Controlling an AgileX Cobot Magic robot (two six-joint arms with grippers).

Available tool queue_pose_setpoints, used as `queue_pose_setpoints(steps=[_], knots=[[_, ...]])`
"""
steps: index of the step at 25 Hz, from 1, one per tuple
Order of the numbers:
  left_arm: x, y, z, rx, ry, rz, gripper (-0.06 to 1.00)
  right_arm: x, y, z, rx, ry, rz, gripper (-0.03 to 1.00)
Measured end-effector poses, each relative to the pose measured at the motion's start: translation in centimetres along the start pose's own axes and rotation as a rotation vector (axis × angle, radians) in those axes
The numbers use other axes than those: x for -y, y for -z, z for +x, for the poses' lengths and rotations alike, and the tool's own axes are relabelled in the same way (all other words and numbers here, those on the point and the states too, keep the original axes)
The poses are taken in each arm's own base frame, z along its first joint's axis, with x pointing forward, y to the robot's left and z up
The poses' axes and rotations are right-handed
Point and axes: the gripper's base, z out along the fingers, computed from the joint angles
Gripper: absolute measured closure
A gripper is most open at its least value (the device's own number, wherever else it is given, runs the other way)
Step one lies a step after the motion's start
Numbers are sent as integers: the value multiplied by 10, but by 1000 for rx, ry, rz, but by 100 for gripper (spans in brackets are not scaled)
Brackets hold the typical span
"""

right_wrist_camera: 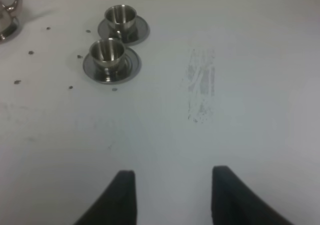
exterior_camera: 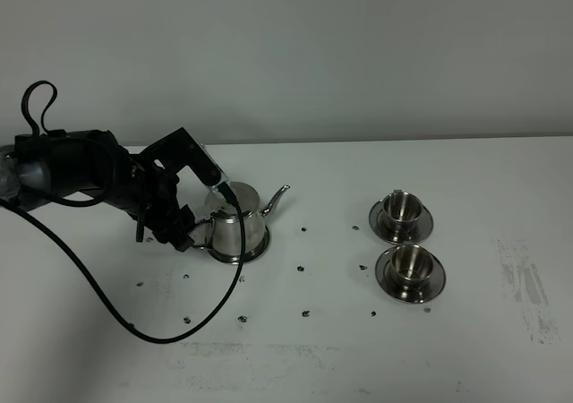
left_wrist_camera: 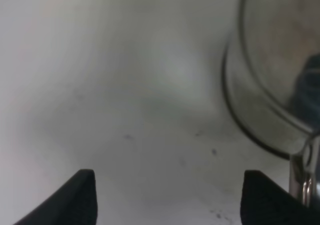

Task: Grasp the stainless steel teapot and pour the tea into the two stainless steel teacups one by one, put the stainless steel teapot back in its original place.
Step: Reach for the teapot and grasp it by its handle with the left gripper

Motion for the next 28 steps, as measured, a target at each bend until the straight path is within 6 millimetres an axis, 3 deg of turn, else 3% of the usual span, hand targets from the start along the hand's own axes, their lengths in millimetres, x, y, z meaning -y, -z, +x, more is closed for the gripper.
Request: queue_pose_setpoints(steps=[19, 23, 28], knots=[[9, 3, 1, -26, 49, 104, 33, 0, 0, 0, 0, 0, 0, 63], [4, 23, 4, -83, 23, 136, 33, 0, 0, 0, 0, 0, 0, 63], [-5, 75, -1, -140, 203, 143, 33, 0, 0, 0, 0, 0, 0, 63]])
